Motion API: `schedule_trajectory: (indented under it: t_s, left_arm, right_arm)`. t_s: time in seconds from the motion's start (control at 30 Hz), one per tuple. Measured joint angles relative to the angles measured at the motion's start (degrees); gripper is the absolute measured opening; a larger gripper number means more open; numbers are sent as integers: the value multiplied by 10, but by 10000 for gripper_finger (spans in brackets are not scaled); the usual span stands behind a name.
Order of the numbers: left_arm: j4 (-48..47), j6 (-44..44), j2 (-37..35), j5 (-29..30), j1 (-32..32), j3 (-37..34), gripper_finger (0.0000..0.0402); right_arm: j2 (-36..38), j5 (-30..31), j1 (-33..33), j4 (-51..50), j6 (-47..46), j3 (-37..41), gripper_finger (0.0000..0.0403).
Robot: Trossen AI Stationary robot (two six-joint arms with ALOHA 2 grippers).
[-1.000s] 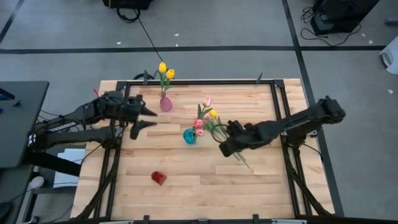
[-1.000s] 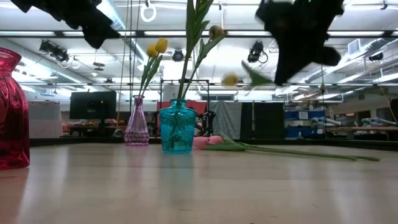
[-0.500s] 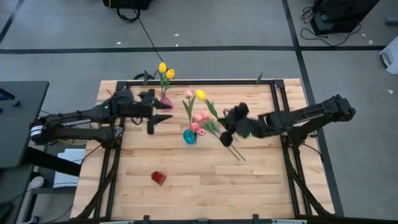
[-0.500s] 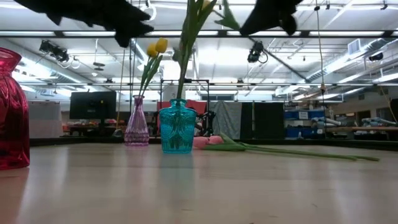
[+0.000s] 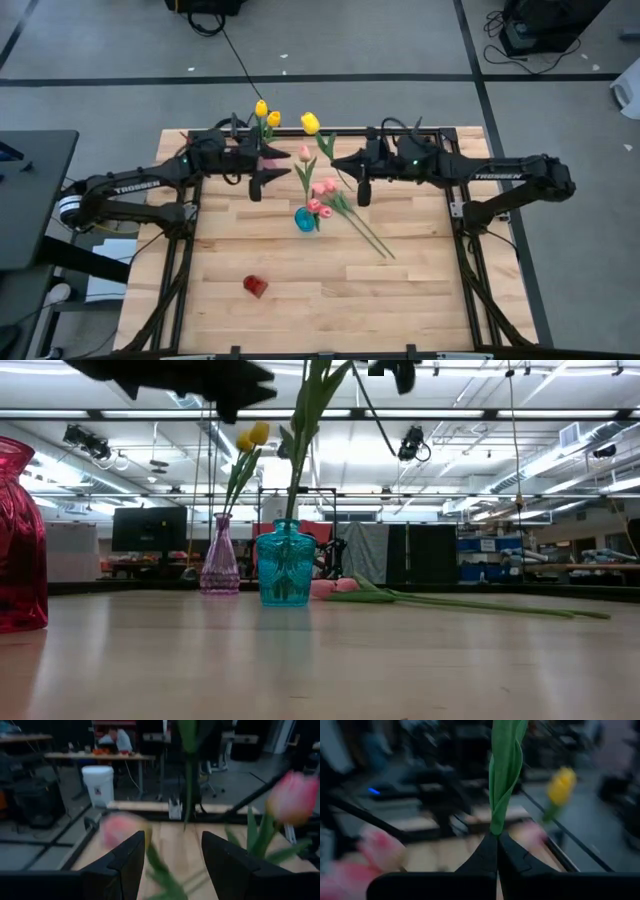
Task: Sort flowers into vase by color
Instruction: Put the yellow flower into the purple flower vase
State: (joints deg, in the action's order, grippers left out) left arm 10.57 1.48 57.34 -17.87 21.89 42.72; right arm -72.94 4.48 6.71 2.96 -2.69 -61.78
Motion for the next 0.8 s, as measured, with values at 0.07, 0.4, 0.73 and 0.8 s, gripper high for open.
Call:
schedule_trajectory:
  t_s: [0.07, 0.4, 0.73, 0.8]
  left_arm:
    - [-1, -3, 0, 1, -2, 24, 202]
    - [-4, -26, 80, 23, -65, 114, 202]
    - [-53, -29, 158, 52, -108, 194, 202]
    - [-52, -19, 165, 58, -114, 203, 202]
  right_arm:
    - [0, -42, 10, 36, 11, 0, 9]
    - [-23, -117, 14, 141, 13, 0, 9]
    - [-39, -93, -24, 152, 24, 0, 9]
    - [-39, -78, -30, 155, 33, 0, 9]
